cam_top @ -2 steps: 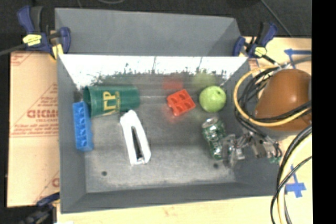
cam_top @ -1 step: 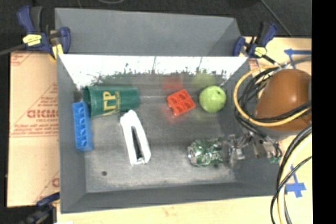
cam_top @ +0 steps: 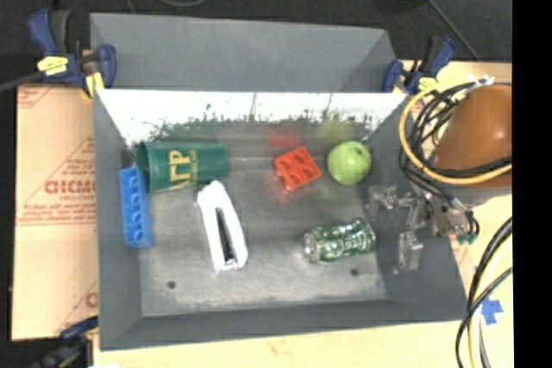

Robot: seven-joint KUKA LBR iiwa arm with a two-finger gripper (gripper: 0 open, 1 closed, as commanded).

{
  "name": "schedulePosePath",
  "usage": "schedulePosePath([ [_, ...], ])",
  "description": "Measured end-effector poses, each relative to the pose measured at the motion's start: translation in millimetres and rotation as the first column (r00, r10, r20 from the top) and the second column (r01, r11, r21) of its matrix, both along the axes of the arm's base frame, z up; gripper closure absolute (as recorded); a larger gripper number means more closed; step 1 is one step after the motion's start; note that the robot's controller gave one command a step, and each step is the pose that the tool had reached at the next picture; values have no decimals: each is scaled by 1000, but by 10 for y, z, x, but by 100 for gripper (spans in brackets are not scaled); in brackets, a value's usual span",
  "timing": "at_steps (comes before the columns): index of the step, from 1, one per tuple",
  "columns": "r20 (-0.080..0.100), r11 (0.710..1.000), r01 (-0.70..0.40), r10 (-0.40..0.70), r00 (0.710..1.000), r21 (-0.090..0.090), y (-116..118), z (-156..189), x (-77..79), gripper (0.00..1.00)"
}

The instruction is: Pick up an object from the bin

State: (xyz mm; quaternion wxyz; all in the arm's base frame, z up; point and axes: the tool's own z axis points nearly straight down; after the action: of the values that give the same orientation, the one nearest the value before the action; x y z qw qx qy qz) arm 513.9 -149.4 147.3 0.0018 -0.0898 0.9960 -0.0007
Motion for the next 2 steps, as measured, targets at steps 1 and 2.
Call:
schedulePosePath([
  [1, 0, 1000, 0, 0, 1000, 0, 1, -1, -1, 0],
  [2, 9, 1000, -18, 18, 1000, -2, 100, -466, -41, 0],
])
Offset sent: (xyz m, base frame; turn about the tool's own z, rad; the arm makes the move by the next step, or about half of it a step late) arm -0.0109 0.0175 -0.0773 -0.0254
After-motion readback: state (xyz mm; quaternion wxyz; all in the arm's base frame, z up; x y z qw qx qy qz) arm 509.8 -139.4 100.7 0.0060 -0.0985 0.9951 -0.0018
